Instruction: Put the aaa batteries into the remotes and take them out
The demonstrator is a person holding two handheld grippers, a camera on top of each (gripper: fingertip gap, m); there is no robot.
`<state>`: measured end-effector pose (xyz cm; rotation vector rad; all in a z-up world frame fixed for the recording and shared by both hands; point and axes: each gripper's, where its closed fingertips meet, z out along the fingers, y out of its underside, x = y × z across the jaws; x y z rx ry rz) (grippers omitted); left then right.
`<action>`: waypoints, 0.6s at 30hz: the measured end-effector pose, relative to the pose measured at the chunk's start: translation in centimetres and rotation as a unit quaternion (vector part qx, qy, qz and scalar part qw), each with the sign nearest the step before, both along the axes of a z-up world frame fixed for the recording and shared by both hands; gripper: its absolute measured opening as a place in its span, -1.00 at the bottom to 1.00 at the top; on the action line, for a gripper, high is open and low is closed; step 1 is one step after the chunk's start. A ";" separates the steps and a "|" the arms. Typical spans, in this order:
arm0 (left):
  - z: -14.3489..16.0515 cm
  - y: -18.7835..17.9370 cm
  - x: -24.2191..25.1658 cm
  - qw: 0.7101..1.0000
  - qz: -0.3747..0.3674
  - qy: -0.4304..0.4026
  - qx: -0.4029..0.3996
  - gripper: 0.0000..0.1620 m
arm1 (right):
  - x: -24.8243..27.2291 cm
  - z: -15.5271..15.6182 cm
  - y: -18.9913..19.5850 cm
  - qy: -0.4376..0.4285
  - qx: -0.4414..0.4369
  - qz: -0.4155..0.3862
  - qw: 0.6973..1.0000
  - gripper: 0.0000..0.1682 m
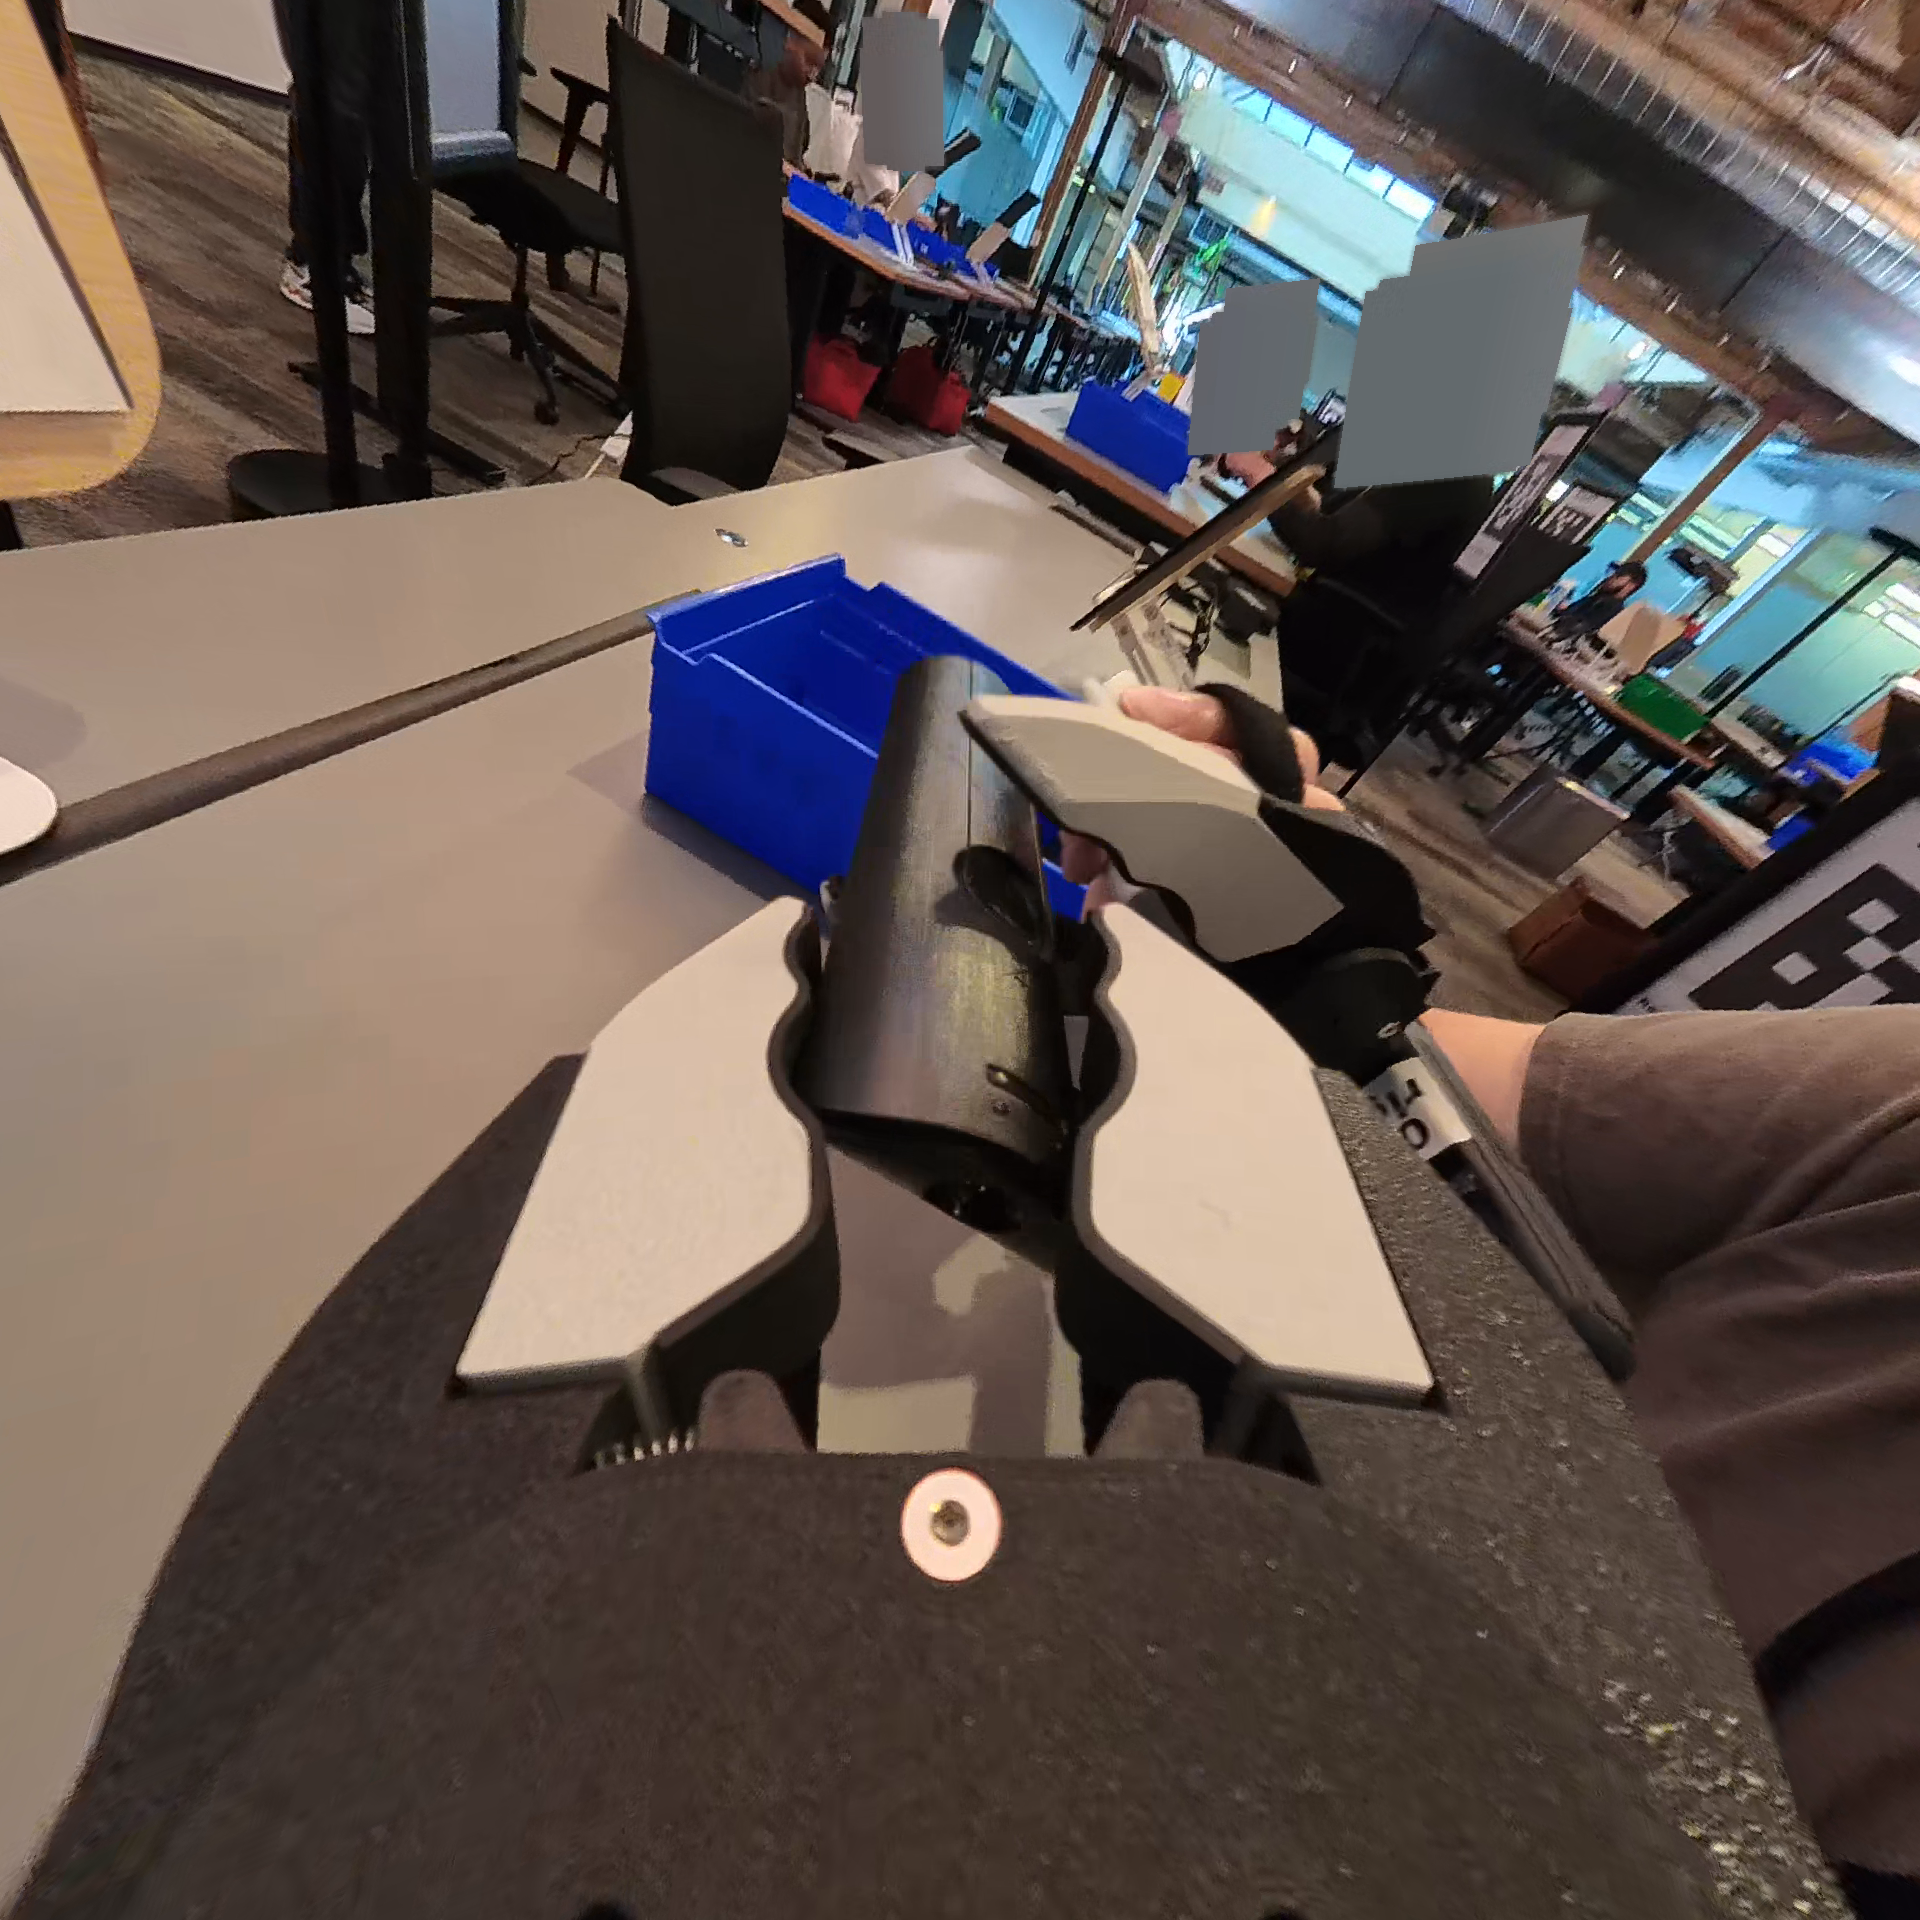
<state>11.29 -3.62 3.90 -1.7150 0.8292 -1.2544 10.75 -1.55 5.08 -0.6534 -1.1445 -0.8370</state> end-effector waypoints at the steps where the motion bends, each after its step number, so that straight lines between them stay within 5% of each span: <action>1: 0.2 0.0 -0.1 1.000 -0.001 -0.007 -0.002 -0.42 | -0.1 0.0 -0.1 -0.001 0.001 0.004 1.000 -0.53; 8: 1.3 -0.9 -0.4 0.997 -0.045 -0.057 -0.041 -0.74 | 0.6 0.0 0.8 0.006 0.007 -0.010 1.000 -0.44; 14: 1.8 -1.3 0.0 0.992 -0.067 -0.091 -0.055 -0.52 | 1.0 -0.3 1.3 0.020 -0.013 -0.022 0.999 -0.50; 18: -0.1 -1.7 0.9 0.997 -0.072 -0.008 -0.012 -0.33 | 1.6 0.0 1.7 0.027 -0.029 -0.034 0.999 -0.50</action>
